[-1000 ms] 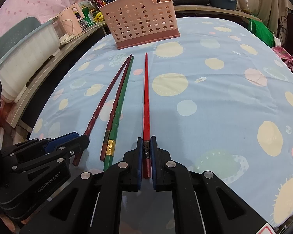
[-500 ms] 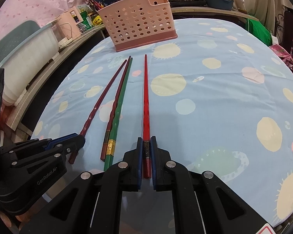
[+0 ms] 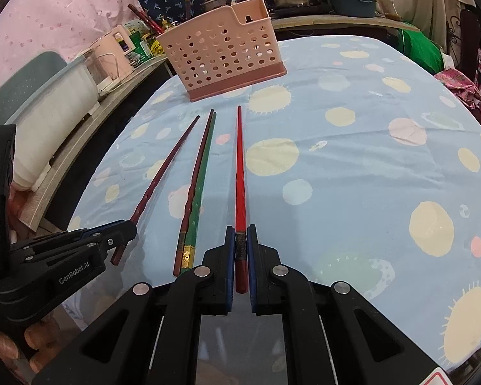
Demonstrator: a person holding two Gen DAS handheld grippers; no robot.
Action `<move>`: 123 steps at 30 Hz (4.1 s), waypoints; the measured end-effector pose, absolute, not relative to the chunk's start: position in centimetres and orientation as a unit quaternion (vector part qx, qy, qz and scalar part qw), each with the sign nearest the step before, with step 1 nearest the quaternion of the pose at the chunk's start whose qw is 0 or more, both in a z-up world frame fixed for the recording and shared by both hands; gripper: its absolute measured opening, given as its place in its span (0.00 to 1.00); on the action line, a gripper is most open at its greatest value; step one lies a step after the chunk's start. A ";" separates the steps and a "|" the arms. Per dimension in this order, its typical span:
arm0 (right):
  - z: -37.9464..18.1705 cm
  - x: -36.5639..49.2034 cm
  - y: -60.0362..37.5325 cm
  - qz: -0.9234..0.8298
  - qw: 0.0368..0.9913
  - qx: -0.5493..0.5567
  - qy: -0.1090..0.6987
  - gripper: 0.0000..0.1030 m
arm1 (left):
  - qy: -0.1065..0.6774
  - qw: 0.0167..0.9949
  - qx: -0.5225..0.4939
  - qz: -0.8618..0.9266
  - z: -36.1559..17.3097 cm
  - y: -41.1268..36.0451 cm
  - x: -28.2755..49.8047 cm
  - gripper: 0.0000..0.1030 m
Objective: Organize utensils
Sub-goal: 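Lift and carry both chopsticks over the pink basket with both tools, then open both tools to drop the chopsticks into the basket, then move both tools back down to the last two chopsticks, then grasp the green chopstick with the right tool while the left tool grasps the dark-red one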
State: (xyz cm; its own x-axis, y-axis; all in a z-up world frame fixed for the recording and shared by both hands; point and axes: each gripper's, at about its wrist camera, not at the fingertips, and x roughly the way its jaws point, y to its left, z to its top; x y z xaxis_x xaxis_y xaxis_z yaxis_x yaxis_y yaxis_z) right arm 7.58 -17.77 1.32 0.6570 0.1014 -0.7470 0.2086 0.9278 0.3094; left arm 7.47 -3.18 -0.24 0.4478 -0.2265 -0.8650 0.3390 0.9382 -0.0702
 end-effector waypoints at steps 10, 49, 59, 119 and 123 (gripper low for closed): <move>7.3 10.3 -20.7 -0.026 0.913 0.195 0.356 0.07 | 0.449 0.879 0.007 -0.162 5.8 -2.1 10.6 0.07; 26.8 25.7 -29.0 -0.092 0.963 0.250 0.047 0.07 | 0.168 0.968 -0.110 -0.153 27.7 -3.3 24.0 0.07; 20.5 30.0 -28.6 -0.077 0.952 0.254 0.154 0.07 | 0.219 0.962 -0.081 -0.142 22.4 -5.3 27.1 0.07; 0.7 9.1 -14.6 0.014 0.880 0.167 0.445 0.32 | 0.468 0.873 -0.001 -0.140 1.0 -0.5 9.8 0.45; 0.3 9.1 -14.0 0.016 0.877 0.161 0.452 0.32 | 0.471 0.871 0.000 -0.139 0.6 -0.2 9.4 0.45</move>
